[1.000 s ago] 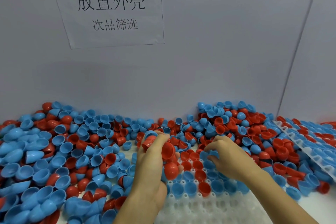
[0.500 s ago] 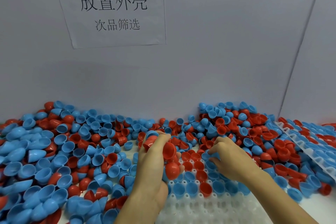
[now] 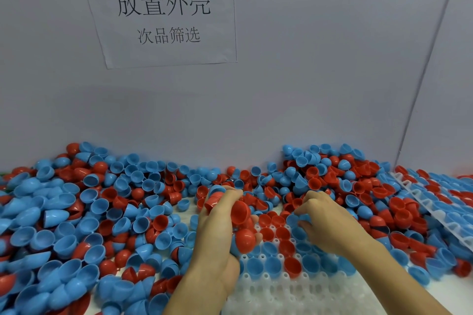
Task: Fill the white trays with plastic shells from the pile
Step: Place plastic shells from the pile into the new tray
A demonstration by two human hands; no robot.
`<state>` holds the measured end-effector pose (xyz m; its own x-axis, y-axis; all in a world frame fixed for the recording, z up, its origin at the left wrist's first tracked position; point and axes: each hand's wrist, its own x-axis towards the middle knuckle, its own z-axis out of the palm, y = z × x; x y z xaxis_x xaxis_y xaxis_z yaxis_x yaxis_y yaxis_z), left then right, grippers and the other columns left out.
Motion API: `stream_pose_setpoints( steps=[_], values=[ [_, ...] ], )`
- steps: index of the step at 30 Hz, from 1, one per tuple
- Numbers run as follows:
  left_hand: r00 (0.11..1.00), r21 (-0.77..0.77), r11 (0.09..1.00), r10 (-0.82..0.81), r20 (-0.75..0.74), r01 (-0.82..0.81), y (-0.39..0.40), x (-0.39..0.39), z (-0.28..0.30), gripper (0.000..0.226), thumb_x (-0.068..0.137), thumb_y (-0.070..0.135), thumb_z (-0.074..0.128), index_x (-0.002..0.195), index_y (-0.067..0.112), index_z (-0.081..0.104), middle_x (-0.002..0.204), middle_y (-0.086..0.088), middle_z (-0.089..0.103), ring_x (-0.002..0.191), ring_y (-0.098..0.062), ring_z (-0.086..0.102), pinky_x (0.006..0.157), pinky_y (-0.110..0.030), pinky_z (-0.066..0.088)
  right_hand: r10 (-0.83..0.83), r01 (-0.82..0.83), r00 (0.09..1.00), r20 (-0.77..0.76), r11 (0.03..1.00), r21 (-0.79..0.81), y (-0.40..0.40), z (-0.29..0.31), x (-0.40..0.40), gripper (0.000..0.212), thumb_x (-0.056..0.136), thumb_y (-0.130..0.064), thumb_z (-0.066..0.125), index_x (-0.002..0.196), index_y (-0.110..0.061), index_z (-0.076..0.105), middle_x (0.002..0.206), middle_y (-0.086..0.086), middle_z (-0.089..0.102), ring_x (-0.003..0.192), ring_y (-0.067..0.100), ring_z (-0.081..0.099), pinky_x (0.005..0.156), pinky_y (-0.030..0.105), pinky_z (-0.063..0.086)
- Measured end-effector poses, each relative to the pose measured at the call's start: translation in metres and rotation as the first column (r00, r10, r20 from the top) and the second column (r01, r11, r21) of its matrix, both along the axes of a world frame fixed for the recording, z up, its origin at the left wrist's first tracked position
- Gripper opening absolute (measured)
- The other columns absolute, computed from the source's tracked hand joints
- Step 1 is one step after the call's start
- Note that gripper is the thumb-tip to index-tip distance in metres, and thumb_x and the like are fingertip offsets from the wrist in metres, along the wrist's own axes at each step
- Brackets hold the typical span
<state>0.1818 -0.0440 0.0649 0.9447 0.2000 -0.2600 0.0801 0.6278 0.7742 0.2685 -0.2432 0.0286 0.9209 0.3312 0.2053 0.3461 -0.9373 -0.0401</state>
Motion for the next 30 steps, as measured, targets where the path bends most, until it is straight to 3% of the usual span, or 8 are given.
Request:
stream_pose_setpoints(
  steps=[3, 6, 9, 11, 13, 18, 21, 30],
  values=[
    [1.000, -0.002, 1.000, -0.002, -0.008, 0.002, 0.001, 0.000, -0.001, 0.038, 0.084, 0.027, 0.076, 0.118, 0.017, 0.063, 0.090, -0.017, 0.068, 0.067, -0.023, 0.067, 0.044, -0.029, 0.051, 0.024, -0.026, 0.999, 0.028, 0.997, 0.067, 0.006, 0.008, -0.005, 0.036, 0.097, -0.034, 0.062, 0.132, -0.029, 0.062, 0.118, -0.011, 0.052, 0.111, 0.007, 0.048, 0.090, 0.022, 0.049],
    [1.000, 0.011, 1.000, 0.002, -0.012, -0.002, 0.001, 0.000, -0.001, 0.038, 0.082, 0.029, 0.078, 0.116, 0.019, 0.064, 0.090, -0.016, 0.069, 0.069, -0.023, 0.067, 0.045, -0.029, 0.051, 0.088, -0.100, 0.995, 0.055, 0.950, 0.294, 0.019, 0.023, -0.017, 0.029, 0.096, -0.031, 0.063, 0.125, -0.031, 0.066, 0.107, -0.018, 0.056, 0.098, -0.001, 0.053, 0.088, 0.019, 0.050],
    [0.999, 0.062, 0.998, 0.029, -0.012, -0.029, 0.000, 0.002, -0.003, 0.037, 0.077, 0.037, 0.082, 0.110, 0.027, 0.067, 0.091, -0.011, 0.073, 0.069, -0.020, 0.070, 0.050, -0.031, 0.054, 0.234, -0.237, 0.968, 0.092, 0.728, 0.643, 0.039, 0.041, -0.041, 0.015, 0.093, -0.034, 0.064, 0.105, -0.040, 0.070, 0.095, -0.022, 0.068, 0.092, -0.002, 0.064, 0.081, 0.020, 0.056],
    [1.000, 0.098, 0.995, 0.017, -0.007, -0.017, -0.001, 0.002, -0.005, 0.040, 0.070, 0.045, 0.085, 0.104, 0.032, 0.069, 0.093, -0.007, 0.076, 0.079, -0.021, 0.074, 0.061, -0.037, 0.060, 0.362, -0.280, 0.930, 0.066, 0.580, 0.765, 0.051, 0.051, -0.058, 0.011, 0.090, -0.045, 0.063, 0.099, -0.042, 0.069, 0.094, -0.020, 0.070, 0.092, 0.002, 0.067, 0.079, 0.022, 0.057],
    [1.000, 0.107, 0.994, -0.016, -0.001, 0.016, -0.001, 0.002, -0.006, 0.047, 0.059, 0.051, 0.085, 0.100, 0.035, 0.069, 0.096, -0.006, 0.078, 0.088, -0.026, 0.076, 0.070, -0.044, 0.062, 0.442, -0.268, 0.897, 0.010, 0.526, 0.807, 0.059, 0.055, -0.068, 0.016, 0.086, -0.050, 0.064, 0.099, -0.043, 0.067, 0.092, -0.015, 0.069, 0.088, 0.006, 0.068, 0.078, 0.025, 0.058],
    [0.992, 0.094, 0.988, -0.124, 0.002, 0.123, -0.002, 0.001, -0.005, 0.080, 0.059, 0.060, 0.080, 0.125, 0.020, 0.063, 0.114, -0.015, 0.073, 0.098, -0.033, 0.074, 0.080, -0.050, 0.060, 0.367, -0.210, 0.930, -0.037, 0.610, 0.764, 0.065, 0.053, -0.068, 0.012, 0.090, -0.027, 0.071, 0.092, -0.038, 0.066, 0.085, -0.009, 0.070, 0.080, 0.011, 0.069, 0.074, 0.033, 0.060],
    [0.980, 0.042, 0.980, -0.197, 0.021, 0.196, 0.000, -0.001, -0.002, 0.060, 0.076, 0.056, 0.071, 0.118, 0.014, 0.068, 0.107, -0.018, 0.075, 0.092, -0.032, 0.075, 0.070, -0.043, 0.060, 0.301, -0.174, 0.953, -0.033, 0.634, 0.754, 0.063, 0.053, -0.068, 0.017, 0.089, -0.019, 0.071, 0.088, -0.035, 0.067, 0.079, -0.010, 0.070, 0.075, 0.010, 0.069, 0.070, 0.029, 0.060],
    [0.970, 0.049, 0.971, -0.236, 0.063, 0.233, -0.002, -0.003, 0.000, 0.038, 0.076, 0.033, 0.071, 0.107, 0.011, 0.071, 0.083, -0.013, 0.072, 0.061, -0.022, 0.068, 0.048, -0.032, 0.052, 0.265, -0.144, 0.964, -0.031, 0.615, 0.775, 0.057, 0.055, -0.069, 0.036, 0.089, -0.007, 0.065, 0.088, -0.041, 0.055, 0.076, -0.005, 0.070, 0.058, 0.019, 0.069, 0.056, 0.032, 0.060]
  ],
)
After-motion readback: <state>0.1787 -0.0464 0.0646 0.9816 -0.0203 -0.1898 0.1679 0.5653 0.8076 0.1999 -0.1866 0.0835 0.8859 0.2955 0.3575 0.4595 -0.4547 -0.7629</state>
